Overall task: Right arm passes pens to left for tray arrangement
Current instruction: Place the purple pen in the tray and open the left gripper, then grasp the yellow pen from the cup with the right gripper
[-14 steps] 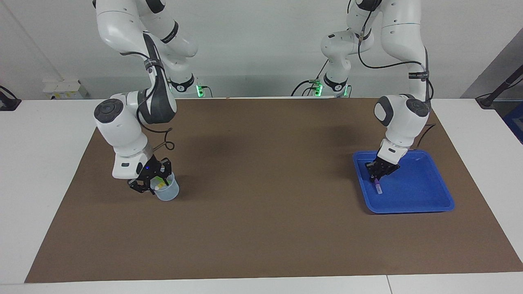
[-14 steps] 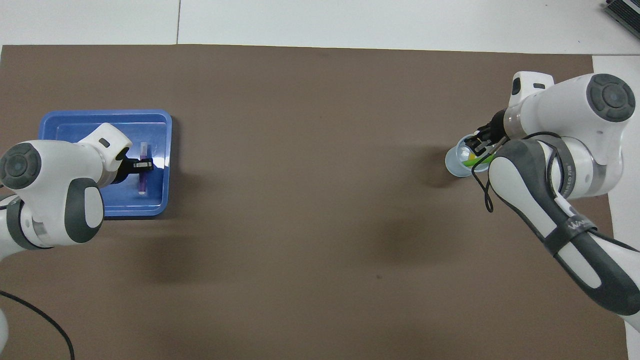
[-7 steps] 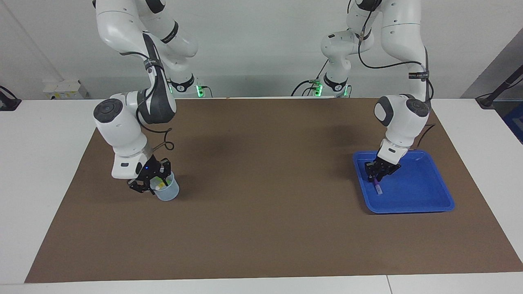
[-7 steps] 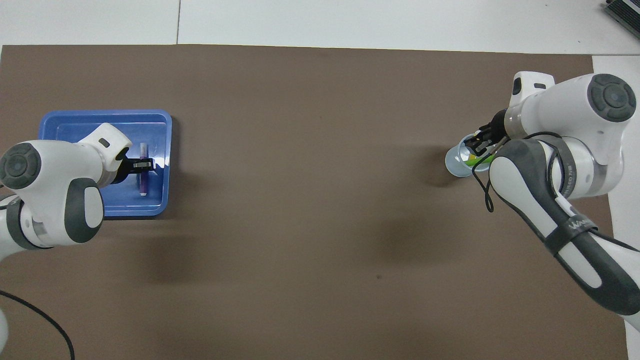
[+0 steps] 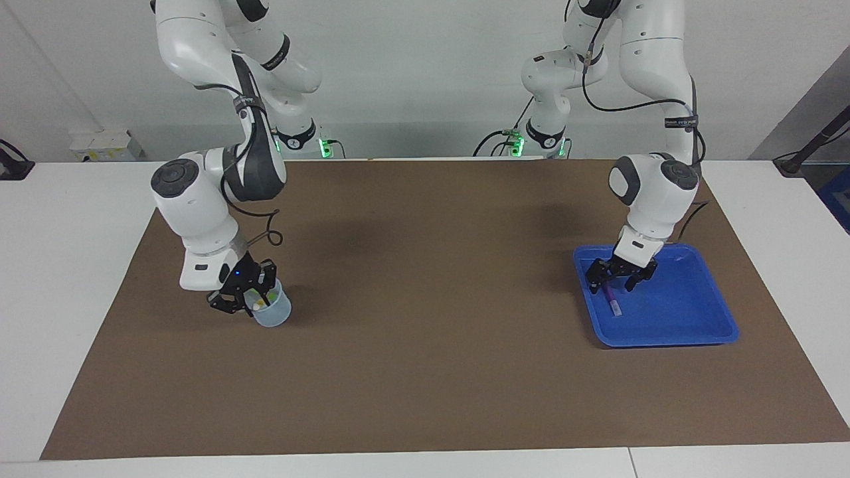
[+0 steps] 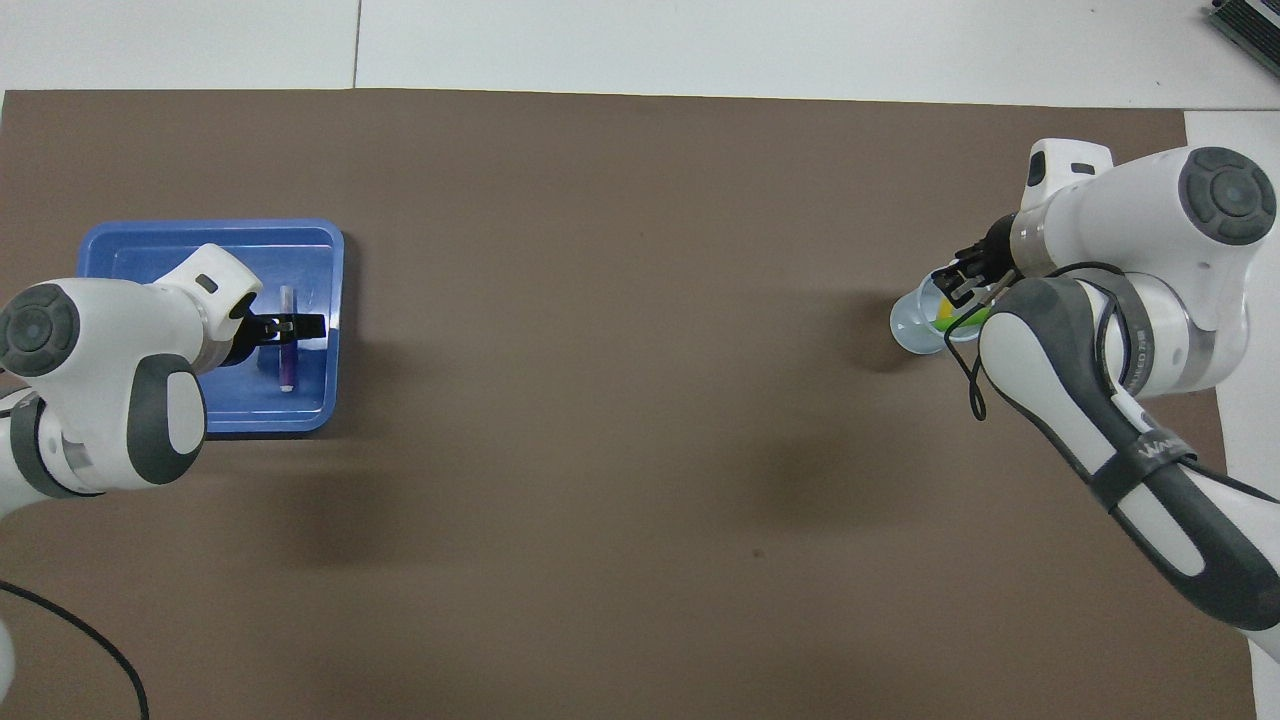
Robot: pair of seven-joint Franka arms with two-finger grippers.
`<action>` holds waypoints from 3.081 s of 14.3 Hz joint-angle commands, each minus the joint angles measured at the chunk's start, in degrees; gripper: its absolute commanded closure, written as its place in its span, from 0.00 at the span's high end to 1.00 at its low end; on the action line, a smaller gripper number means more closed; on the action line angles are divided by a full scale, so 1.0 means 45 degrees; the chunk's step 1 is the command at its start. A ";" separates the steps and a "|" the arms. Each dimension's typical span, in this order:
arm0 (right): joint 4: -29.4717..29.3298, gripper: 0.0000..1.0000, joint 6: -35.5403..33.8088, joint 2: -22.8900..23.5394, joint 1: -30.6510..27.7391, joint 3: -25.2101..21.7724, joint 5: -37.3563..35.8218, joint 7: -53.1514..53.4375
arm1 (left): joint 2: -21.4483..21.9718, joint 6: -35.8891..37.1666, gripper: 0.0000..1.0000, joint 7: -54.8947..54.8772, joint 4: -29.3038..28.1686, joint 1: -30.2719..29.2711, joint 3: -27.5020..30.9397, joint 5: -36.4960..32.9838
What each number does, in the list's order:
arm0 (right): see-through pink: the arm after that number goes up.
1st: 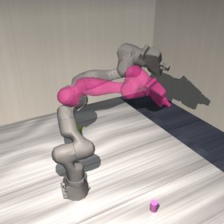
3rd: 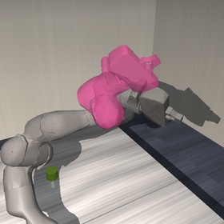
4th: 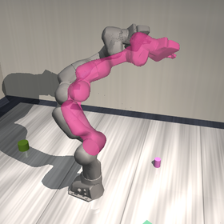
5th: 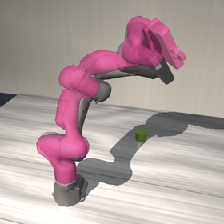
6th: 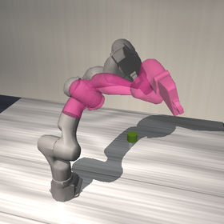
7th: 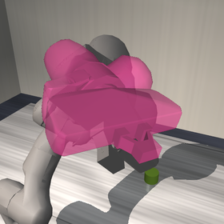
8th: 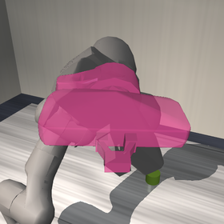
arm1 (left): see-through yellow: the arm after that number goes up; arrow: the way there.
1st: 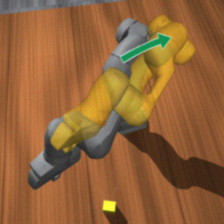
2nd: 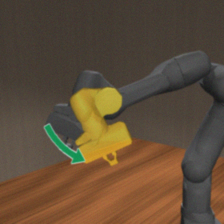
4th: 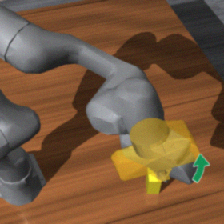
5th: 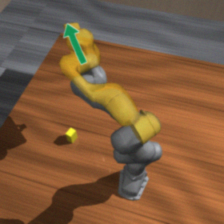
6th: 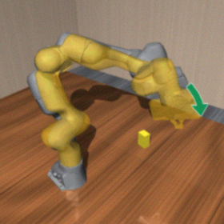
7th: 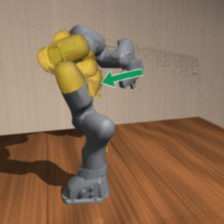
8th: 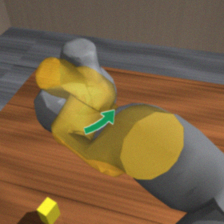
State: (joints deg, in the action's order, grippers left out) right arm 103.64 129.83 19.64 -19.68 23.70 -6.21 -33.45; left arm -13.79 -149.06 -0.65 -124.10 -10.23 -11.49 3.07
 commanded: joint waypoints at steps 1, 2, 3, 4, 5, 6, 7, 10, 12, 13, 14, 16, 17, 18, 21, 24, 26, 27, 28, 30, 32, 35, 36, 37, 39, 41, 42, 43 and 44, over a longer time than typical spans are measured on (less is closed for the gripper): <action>0.0036 0.46 0.0192 0.0029 -0.0274 0.0242 -0.0183 -0.0204 | 0.0173 0.0273 1.00 0.0046 0.0213 -0.0109 0.0073 -0.0272; 0.0017 0.46 0.0192 0.0029 -0.0274 0.0261 -0.0163 -0.0204 | 0.0328 0.0292 1.00 0.0046 0.0213 -0.0245 0.0073 -0.0272; -0.0041 0.48 0.0192 0.0029 -0.0274 0.0261 -0.0144 -0.0204 | 0.0446 0.0196 1.00 -0.0051 0.0271 -0.0265 0.0131 -0.0272; -0.0061 0.51 0.0211 0.0049 -0.0274 0.0261 -0.0144 -0.0184 | 0.0641 0.0330 1.00 -0.0071 0.0407 -0.0285 0.0131 -0.0272; -0.0100 0.53 0.0231 0.0049 -0.0274 0.0261 -0.0144 -0.0165 | 0.0720 0.0332 1.00 -0.0071 0.0428 -0.0285 0.0131 -0.0272; -0.0100 0.53 0.0327 0.0087 -0.0274 0.0261 -0.0144 -0.0126 | 0.0721 0.0312 1.00 -0.0091 0.0448 -0.0304 0.0151 -0.0272; -0.0081 0.53 0.0560 0.0126 -0.0274 0.0242 -0.0144 -0.0145 | 0.0759 0.0331 1.00 -0.0110 0.0448 -0.0459 0.0151 -0.0272; -0.0081 0.51 0.0543 0.0224 -0.0274 0.0242 -0.0144 -0.0164 | 0.1478 0.0429 1.00 -0.0169 0.0448 -0.0656 0.0151 -0.0272; -0.0081 0.44 0.0465 0.0224 -0.0274 0.0261 -0.0144 -0.0164 | 0.2377 0.1962 1.00 -0.0228 0.0738 -0.0540 0.0131 -0.0272; -0.0062 0.40 0.0465 0.0224 -0.0274 0.0261 -0.0144 -0.0145 | 0.2671 0.3074 1.00 -0.0092 0.1282 -0.0481 0.0093 -0.0272; -0.0081 0.40 0.0426 0.0224 -0.0274 0.0261 -0.0144 -0.0164 | 0.2906 0.4342 1.00 -0.0072 0.1984 -0.0442 0.0034 -0.0253; -0.0081 0.35 0.0349 0.0224 -0.0274 0.0261 -0.0144 -0.0164 | 0.3452 0.6279 1.00 0.0355 0.3137 -0.0344 -0.0044 -0.0155; -0.0081 0.27 0.0329 0.0224 -0.0274 0.0261 -0.0144 -0.0164 | 0.3764 0.7062 1.00 0.0726 0.3588 -0.0170 -0.0122 -0.0155; -0.0081 0.19 0.0309 0.0224 -0.0274 0.0261 -0.0144 -0.0164 | 0.3980 0.7689 1.00 0.0787 0.3921 -0.0052 -0.0161 -0.0155; -0.0081 0.00 0.0173 0.0224 -0.0294 0.0261 -0.0144 -0.0184 | 0.4275 0.8592 1.00 0.0827 0.4452 0.0281 -0.0337 -0.0155; -0.0178 0.00 -0.0099 0.0205 -0.0294 0.0261 -0.0105 -0.0204 | 0.4412 0.8632 1.00 0.0827 0.4315 0.0281 -0.0396 -0.0155; -0.0800 0.00 -0.0937 0.0205 -0.0216 0.0300 -0.0066 -0.0204 | 0.4412 0.8691 1.00 0.0827 0.4276 0.0262 -0.0376 -0.0155; -0.1113 0.00 -0.1366 0.0166 -0.0138 0.0358 -0.0046 -0.0184 | 0.4412 0.8691 1.00 0.0846 0.4257 0.0242 -0.0376 -0.0136; -0.1309 0.00 -0.1699 0.0089 -0.0060 0.0378 -0.0046 -0.0145 | 0.4451 0.8807 1.00 0.0963 0.4179 0.0223 -0.0376 -0.0136; -0.1545 0.00 -0.1975 0.0010 -0.0059 0.0747 -0.0046 -0.0145 | 0.4607 0.9100 1.00 0.1779 0.4061 0.0203 -0.0396 -0.0136; -0.1953 0.00 -0.2501 -0.0126 -0.0059 0.1138 -0.0046 -0.0126 | 0.4627 0.9490 1.00 0.2640 0.4061 0.0242 -0.0396 -0.0136; -0.2696 0.00 -0.3360 -0.0264 -0.0059 0.1977 -0.0007 0.0225 | 0.4783 0.9687 1.00 0.3443 0.3828 0.0184 -0.0396 0.0581; -0.2891 0.00 -0.3518 -0.0264 -0.0059 0.2270 -0.0007 0.0323 | 0.4880 0.9726 1.00 0.3792 0.3691 0.0106 -0.0377 0.1244; -0.3009 0.00 -0.3616 -0.0341 -0.0059 0.2505 -0.0007 0.0517 | 0.4919 0.9745 1.00 0.4550 0.3613 0.0106 -0.0376 0.1638; -0.3089 0.00 -0.3772 -0.0536 -0.0059 0.2935 -0.0007 0.1102 | 0.4978 0.9862 1.00 0.5608 0.3592 0.0164 -0.0396 0.1778; -0.3108 0.00 -0.3870 -0.0673 -0.0059 0.3365 -0.0007 0.1630 | 0.4978 0.9863 1.00 0.6001 0.3592 0.0184 -0.0396 0.2204; -0.3108 0.00 -0.3890 -0.0713 -0.0040 0.3425 -0.0007 0.1787 | 0.4998 0.9882 0.98 0.6621 0.3496 0.0106 -0.0396 0.2827; -0.3108 0.00 -0.3948 -0.0713 -0.0059 0.3599 0.0012 0.1924 | 0.5230 0.9747 0.98 0.7846 0.3089 0.0086 -0.0377 0.3935; -0.3128 0.00 -0.3968 -0.0713 -0.0059 0.3756 0.0109 0.2157 | 0.5464 0.9591 0.98 0.8980 0.2640 0.0067 -0.0338 0.4971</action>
State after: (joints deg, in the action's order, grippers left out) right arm 90.04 113.33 16.60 -19.20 39.01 -6.11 -25.71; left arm 7.24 -105.16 32.25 -107.33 -9.44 -13.28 18.86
